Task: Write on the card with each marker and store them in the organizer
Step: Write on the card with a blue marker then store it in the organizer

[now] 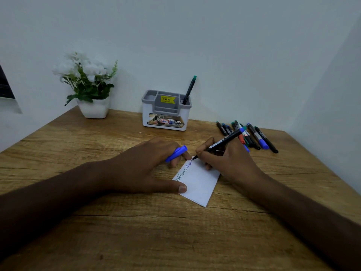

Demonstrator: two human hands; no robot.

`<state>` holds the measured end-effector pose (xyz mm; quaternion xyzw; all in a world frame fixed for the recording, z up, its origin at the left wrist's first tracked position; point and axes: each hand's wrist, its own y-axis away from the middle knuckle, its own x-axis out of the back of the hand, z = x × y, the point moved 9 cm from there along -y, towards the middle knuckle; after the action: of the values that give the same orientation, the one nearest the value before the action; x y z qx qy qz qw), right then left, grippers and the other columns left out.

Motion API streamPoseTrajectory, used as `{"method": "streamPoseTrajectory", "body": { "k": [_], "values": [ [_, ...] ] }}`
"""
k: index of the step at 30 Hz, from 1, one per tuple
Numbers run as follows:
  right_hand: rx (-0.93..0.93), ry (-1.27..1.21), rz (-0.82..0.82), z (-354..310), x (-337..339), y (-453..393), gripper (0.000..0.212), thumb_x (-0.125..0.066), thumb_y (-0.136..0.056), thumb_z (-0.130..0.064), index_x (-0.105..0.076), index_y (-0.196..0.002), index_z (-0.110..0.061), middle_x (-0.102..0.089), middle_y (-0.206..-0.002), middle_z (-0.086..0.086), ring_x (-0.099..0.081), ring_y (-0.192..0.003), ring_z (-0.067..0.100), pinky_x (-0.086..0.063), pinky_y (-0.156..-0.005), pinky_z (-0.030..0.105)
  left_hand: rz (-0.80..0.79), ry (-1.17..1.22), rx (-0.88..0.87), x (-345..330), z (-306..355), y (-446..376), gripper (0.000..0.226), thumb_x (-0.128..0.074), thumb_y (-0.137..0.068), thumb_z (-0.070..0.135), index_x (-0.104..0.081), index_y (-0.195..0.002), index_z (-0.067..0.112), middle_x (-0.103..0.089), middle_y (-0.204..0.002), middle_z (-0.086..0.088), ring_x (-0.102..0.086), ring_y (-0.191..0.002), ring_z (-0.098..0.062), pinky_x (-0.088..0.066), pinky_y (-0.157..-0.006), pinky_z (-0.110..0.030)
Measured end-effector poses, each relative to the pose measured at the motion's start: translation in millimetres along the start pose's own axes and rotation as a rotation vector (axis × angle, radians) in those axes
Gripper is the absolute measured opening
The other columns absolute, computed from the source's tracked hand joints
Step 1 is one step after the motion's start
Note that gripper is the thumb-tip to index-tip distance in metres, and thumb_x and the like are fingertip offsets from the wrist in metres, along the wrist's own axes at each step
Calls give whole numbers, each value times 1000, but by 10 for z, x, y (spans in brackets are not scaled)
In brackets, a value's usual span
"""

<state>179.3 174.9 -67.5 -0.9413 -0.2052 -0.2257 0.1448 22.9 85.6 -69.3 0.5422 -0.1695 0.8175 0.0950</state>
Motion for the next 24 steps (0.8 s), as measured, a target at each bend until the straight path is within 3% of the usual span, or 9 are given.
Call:
{"method": "streamPoseTrajectory", "body": {
  "k": [2, 6, 9, 12, 15, 20, 22, 24],
  "values": [
    [-9, -5, 5, 4, 6, 2, 1, -78, -93, -11, -77, -93, -11, -80, -87, 0, -71, -68, 7, -64, -78, 44, 8, -6, -7, 12, 10, 8, 43, -62, -80, 83, -47, -92, 44, -53, -107, 27, -48, -107, 2, -49, -90, -32],
    [13, 28, 10, -19, 1, -9, 2, -76, -94, -12, -77, -93, -12, -80, -85, -1, -71, -66, 6, -64, -75, 38, 12, -59, -36, 38, 52, 28, 51, -57, -82, 83, -52, -107, 39, -52, -112, 27, -45, -108, 7, -49, -88, -27],
    [5, 10, 10, -1, 1, -13, 4, -75, -95, -11, -77, -92, -9, -80, -81, -4, -70, -66, 5, -63, -74, 40, 18, -69, -62, 51, 89, 29, 45, -57, -85, 81, -49, -100, 40, -54, -111, 25, -47, -107, 4, -49, -87, -28],
    [22, 21, 26, -25, 6, -16, 5, -76, -95, -12, -78, -91, -14, -80, -81, -5, -71, -68, 2, -64, -74, 33, 9, -71, -62, 46, 93, 33, 41, -58, -85, 81, -47, -98, 44, -53, -112, 27, -47, -107, 4, -49, -87, -29],
    [3, 13, 31, -14, 10, -2, 7, -73, -95, -11, -76, -89, -8, -79, -84, 8, -71, -71, 13, -64, -81, 55, 5, -83, -69, 45, 108, 27, 41, -56, -86, 82, -47, -98, 44, -54, -118, 27, -48, -112, 1, -51, -91, -34],
    [11, 23, 44, -38, 18, 6, 8, -72, -94, -10, -75, -87, -8, -78, -84, 13, -74, -77, 27, -62, -82, 58, 3, -75, -61, 35, 95, 27, 45, -55, -86, 82, -51, -104, 41, -55, -116, 26, -49, -113, 0, -51, -91, -35],
    [30, 17, 77, -40, 43, 6, 7, -72, -95, -9, -75, -90, -7, -78, -83, 12, -74, -77, 30, -64, -77, 51, -6, -75, -58, 26, 86, 27, 50, -54, -86, 83, -54, -114, 41, -54, -116, 28, -49, -113, 1, -51, -91, -34],
    [23, -80, 143, -9, 115, 10, 5, -74, -95, -7, -76, -94, -12, -79, -86, 5, -75, -74, 22, -65, -74, 38, -18, -64, -67, 21, 99, 30, 44, -54, -87, 82, -48, -118, 52, -49, -116, 35, -47, -114, 4, -49, -93, -30]
  ]
}}
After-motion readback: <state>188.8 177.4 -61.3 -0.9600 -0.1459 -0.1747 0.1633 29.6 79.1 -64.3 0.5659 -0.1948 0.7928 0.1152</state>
